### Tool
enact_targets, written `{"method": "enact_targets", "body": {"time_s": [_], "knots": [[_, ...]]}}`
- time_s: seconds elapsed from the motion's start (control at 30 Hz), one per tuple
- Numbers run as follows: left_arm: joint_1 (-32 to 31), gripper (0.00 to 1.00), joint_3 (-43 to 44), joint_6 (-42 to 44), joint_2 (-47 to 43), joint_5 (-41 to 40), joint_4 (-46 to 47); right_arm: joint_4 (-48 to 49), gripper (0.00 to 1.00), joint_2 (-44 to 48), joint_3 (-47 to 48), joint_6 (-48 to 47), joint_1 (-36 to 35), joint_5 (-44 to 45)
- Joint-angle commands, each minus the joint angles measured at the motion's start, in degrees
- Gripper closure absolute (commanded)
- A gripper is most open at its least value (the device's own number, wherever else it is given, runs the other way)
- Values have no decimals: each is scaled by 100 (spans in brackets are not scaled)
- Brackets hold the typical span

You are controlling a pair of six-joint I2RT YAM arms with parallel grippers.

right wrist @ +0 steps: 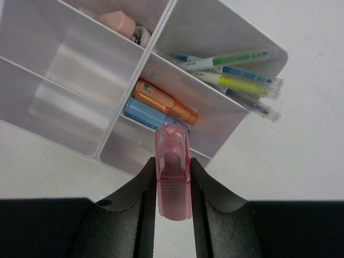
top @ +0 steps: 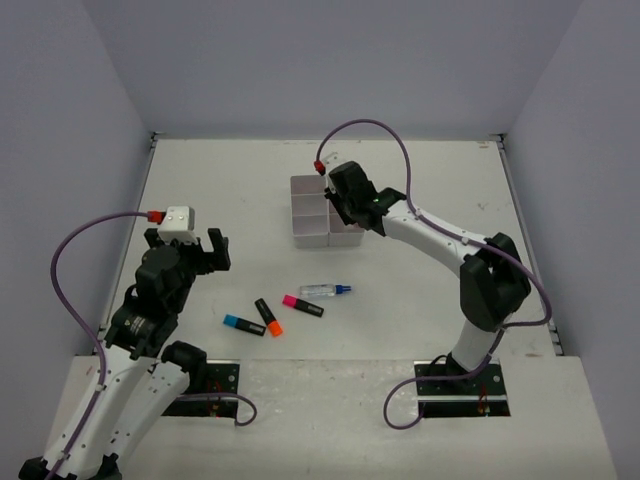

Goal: Sort the stationery into containers
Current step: Place the stationery in the storage box.

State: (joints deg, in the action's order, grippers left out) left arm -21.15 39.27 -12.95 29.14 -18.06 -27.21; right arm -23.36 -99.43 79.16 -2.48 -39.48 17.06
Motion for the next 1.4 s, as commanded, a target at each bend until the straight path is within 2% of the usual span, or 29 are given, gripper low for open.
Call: {"method": "enact_targets", "body": {"time_s": [0.0,0.5,1.37], "knots": [[5,0,-47,-93,-83,219,256,129,100,-205,583,-270,104,383],[5,0,-41,-163,-5,-47,242,119,100,82,361,186,124,-355],[5,0,-53,-173,101,-14,260,103,100,173,219,204,230,-537]]}}
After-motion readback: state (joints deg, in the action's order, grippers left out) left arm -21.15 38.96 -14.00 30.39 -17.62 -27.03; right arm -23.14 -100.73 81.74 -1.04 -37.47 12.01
